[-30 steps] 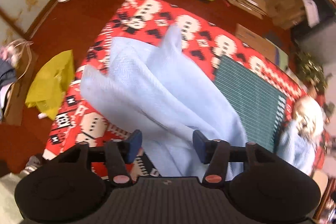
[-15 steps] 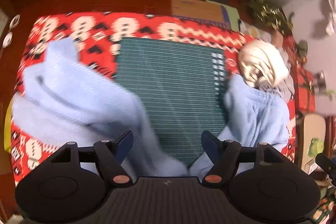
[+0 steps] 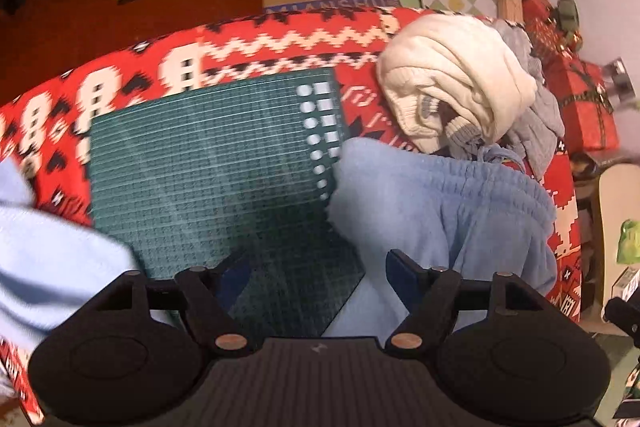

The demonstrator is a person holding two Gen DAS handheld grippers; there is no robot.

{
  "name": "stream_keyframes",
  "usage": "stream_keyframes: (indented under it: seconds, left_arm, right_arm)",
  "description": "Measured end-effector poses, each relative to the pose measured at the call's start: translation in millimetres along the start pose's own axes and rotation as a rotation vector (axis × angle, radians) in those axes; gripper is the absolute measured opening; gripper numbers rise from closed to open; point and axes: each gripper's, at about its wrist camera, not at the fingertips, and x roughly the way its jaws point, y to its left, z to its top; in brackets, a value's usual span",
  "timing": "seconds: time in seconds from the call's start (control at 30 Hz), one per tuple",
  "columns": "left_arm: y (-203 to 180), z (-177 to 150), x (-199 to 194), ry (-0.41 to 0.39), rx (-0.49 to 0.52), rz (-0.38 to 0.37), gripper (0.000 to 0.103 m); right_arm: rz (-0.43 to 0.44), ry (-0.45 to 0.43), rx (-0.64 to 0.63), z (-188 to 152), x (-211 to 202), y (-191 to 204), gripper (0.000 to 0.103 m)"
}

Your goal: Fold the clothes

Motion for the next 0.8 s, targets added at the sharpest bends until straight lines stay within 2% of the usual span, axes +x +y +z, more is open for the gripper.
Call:
stream_keyframes:
  seconds: [0.1,0.13,0.2,0.3,0.4,0.57,0.67,0.73,0.77,0.8]
  left_arm:
    - [-1,11,17,0.048,-0.034,-0.042,0.080]
    - [-1,13,23,0.060,-0.061,-0.030,0.084]
    - [-1,19,33,0.076,-0.089,-0.011,0.084]
    - [-4,23,50,0.103,-0.076,-0.004,0.084]
    - [-9,26,66,0.130,-0.044,0.001,0.078]
    - [-10,25,85,0.155,-0.019,-0.037,0.065]
    - [-15,25,95,0.171,0.004,-0.044,0.059]
    - [-18,24,100,0.175,0.026,-0.042,0.052]
    - [-20,23,102,0.171,0.034,-0.038,0.050]
    - [-21,23,103,0.166,0.041,-0.034,0.048]
  right_arm:
    - [0.005,0.005,0.012,5,20,-6,0.102]
    - [0.010,0.009,0.018,7,28,-8,0.102]
    - [0.022,0.025,0.030,9,42,-11,0.102]
    - [0.038,0.054,0.047,11,65,-15,0.102]
    - [0.056,0.095,0.055,10,88,-17,0.102]
    - [0.094,0.158,0.064,8,121,-21,0.099]
    - [0.117,0.185,0.061,6,132,-21,0.093]
    - [0.144,0.206,0.083,6,139,-21,0.084]
    - [0.156,0.216,0.090,6,142,-20,0.076]
    - [0.166,0.225,0.096,6,145,-18,0.064]
